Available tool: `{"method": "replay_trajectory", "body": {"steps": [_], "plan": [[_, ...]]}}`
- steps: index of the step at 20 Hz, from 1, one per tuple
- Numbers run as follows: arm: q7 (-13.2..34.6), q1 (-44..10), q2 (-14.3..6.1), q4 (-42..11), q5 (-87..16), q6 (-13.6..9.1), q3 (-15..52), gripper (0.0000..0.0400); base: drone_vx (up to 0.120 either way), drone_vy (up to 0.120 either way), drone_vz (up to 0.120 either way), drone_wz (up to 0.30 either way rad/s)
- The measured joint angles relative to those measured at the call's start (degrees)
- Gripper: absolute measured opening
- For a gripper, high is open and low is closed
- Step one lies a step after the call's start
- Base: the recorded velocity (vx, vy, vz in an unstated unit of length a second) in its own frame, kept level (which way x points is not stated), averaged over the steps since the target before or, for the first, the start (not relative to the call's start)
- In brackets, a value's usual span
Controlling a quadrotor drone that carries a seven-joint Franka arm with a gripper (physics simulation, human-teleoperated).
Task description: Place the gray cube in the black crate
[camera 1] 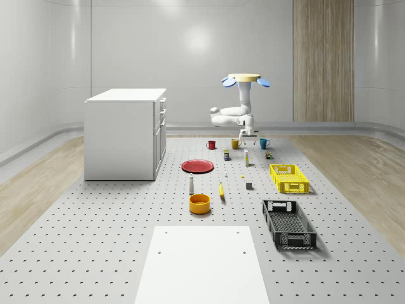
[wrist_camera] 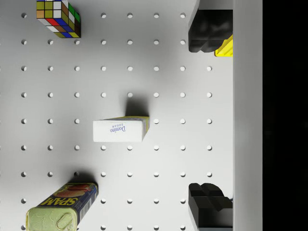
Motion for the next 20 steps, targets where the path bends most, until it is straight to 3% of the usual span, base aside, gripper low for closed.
{"method": "replay_trajectory", "body": {"steps": [4,9,20], "plan": [[0.1,-0.2,-0.7,0.0,0.3,0.6,0.1,0.0400,0.120,-0.010,-0.010,0.000],[0.3,-0.4,-1.5,0.1,0.6,1.4,0.3,0.0400,0.120,-0.088,0.000,0.000],[0.6,-0.7,-3.1,0.2,1.3,2.9,0.6,0.0400,0.120,-0.004,-0.105,0.000]]}}
